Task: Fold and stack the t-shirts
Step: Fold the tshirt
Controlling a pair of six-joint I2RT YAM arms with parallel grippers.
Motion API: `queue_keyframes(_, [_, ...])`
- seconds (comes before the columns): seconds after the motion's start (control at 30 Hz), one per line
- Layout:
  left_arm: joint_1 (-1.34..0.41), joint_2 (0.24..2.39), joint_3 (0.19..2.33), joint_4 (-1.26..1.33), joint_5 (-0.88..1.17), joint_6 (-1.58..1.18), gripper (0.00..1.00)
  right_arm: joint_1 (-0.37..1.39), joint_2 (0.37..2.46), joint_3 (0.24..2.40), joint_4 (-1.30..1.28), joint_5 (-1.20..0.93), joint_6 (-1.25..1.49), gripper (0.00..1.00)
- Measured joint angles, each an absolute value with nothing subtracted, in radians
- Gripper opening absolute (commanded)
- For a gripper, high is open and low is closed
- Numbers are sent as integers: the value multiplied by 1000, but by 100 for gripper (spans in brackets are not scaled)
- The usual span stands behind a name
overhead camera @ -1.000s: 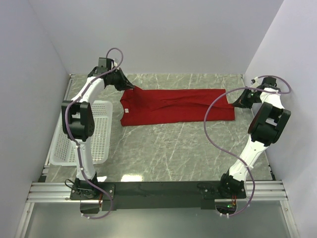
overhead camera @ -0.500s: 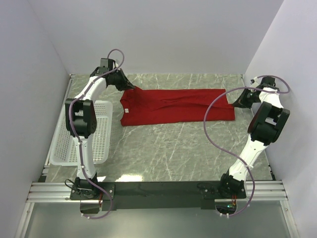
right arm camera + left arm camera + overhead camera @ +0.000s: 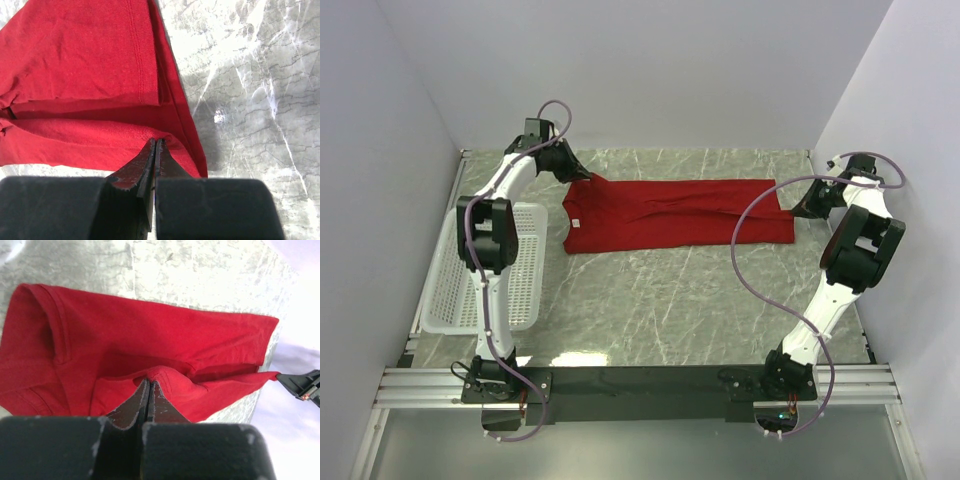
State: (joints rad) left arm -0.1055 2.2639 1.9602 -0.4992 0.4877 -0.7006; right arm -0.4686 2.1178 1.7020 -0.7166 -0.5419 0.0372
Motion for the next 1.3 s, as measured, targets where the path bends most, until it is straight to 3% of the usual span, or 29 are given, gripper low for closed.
queue_keyframes(0.33, [-104,2305,1987,-497,473,-709,1,-461,2129,1703,-706,-531,44,0])
queue_keyframes(0.4, [-104,2320,1996,-496,473,-719,1,-457,2134,1704,-702,-527,45,7])
queue_keyframes(0.53, [-104,2349,2011,-495,469,-728,32,-442,2138,1717,-702,-515,49,22])
queue_keyframes(0.63, [-104,2357,2019,-496,440,-728,45,-431,2138,1723,-690,-507,48,33])
queue_keyframes(0.9, [-94,2279,2001,-474,348,-669,53,-416,2127,1723,-673,-477,18,39])
queue_keyframes(1.13, [-87,1829,1660,-380,278,-527,55,-410,2046,1726,-697,-506,-132,40])
queue_keyframes(1.2, [-87,1669,1539,-351,249,-489,65,-402,2033,1753,-747,-544,-221,40])
queue_keyframes(1.23, [-87,1595,1485,-336,231,-479,82,-389,2028,1769,-774,-564,-279,40])
queue_keyframes(1.3, [-87,1446,1368,-288,188,-464,97,-345,2022,1794,-840,-597,-406,40])
